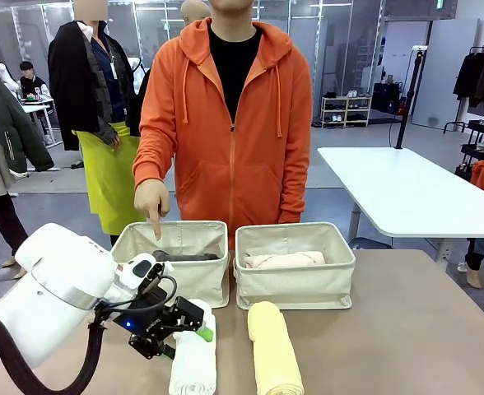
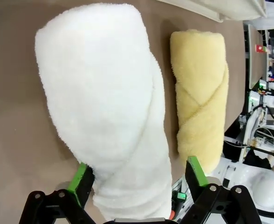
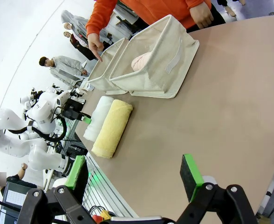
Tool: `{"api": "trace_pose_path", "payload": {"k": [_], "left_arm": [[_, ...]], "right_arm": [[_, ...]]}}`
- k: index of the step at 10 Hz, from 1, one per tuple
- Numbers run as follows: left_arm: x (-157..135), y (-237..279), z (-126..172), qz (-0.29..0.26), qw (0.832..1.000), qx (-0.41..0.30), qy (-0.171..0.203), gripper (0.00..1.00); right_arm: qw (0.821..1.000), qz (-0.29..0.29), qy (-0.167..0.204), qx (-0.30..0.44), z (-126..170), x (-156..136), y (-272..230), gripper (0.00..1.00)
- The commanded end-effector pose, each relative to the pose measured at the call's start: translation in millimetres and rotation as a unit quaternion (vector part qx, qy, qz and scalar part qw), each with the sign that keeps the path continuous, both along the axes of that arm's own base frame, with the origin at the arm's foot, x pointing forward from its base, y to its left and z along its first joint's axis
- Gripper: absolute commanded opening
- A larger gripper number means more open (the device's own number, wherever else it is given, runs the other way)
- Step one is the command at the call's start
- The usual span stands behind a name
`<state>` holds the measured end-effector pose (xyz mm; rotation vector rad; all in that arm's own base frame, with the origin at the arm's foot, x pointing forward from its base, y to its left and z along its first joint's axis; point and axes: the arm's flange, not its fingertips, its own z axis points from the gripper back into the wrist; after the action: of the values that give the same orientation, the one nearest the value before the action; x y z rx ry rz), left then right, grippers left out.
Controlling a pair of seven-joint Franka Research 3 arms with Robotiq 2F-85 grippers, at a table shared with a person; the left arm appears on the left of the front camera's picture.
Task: Divide the towels into two baskets.
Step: Pick up one hotel-folded towel from the bottom of the table and place it in the Fabric basket indicated by the person.
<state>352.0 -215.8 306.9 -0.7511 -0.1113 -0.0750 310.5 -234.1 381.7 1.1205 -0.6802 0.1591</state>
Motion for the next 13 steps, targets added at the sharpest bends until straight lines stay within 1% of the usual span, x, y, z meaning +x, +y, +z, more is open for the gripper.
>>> {"api": "trace_pose_path", "payload": {"k": [1,2,3,4,5,6,7,8,9,10,11,12,13], "left_arm": [[-26.8,3.5,-10.7,0.002,0.999,0.026,-0.020,1.00],[-28.0,1.1,-12.3,-0.001,0.999,0.029,-0.020,1.00],[-28.1,0.1,-13.5,0.001,0.999,0.035,-0.023,0.96],[-28.3,0.4,-11.6,0.002,0.999,0.036,-0.025,0.80],[-28.5,0.6,-9.2,0.003,0.999,0.033,-0.028,0.76],[-29.4,-0.1,-6.8,0.001,0.999,0.034,-0.031,0.60],[-30.2,-0.7,-5.4,-0.001,0.999,0.034,-0.034,0.56],[-30.9,-1.5,-1.4,-0.003,0.999,0.034,-0.038,0.64],[-30.7,-1.6,3.0,-0.003,0.998,0.033,-0.045,0.36],[-30.4,-2.1,9.9,-0.004,0.998,0.032,-0.051,0.44],[-29.9,-2.6,18.0,-0.005,0.998,0.029,-0.063,0.17],[-30.6,-4.2,31.2,-0.011,0.997,0.024,-0.072,0.45],[-30.8,-3.5,43.1,-0.016,0.996,0.021,-0.087,0.04]], "right_arm": [[1.000,-0.007,-0.008,0.001,0.7,-0.3,2.1,1.00],[1.000,-0.007,-0.008,0.001,0.7,-0.3,2.1,1.00],[1.000,-0.007,-0.008,0.001,0.7,-0.3,2.1,1.00],[1.000,-0.007,-0.008,0.001,0.7,-0.3,2.1,1.00],[1.000,-0.007,-0.008,0.001,0.7,-0.3,2.1,1.00],[1.000,-0.007,-0.008,0.001,0.7,-0.3,2.1,1.00],[1.000,-0.007,-0.008,0.001,0.7,-0.3,2.1,1.00],[1.000,-0.007,-0.008,0.001,0.7,-0.3,2.1,1.00],[1.000,-0.007,-0.008,0.001,0.7,-0.3,2.1,1.00],[1.000,-0.007,-0.008,0.001,0.7,-0.3,2.1,1.00],[1.000,-0.007,-0.008,0.001,0.7,-0.3,2.1,1.00],[1.000,-0.007,-0.008,0.001,0.7,-0.3,2.1,1.00],[1.000,-0.007,-0.008,0.001,0.7,-0.3,2.1,1.00]]}}
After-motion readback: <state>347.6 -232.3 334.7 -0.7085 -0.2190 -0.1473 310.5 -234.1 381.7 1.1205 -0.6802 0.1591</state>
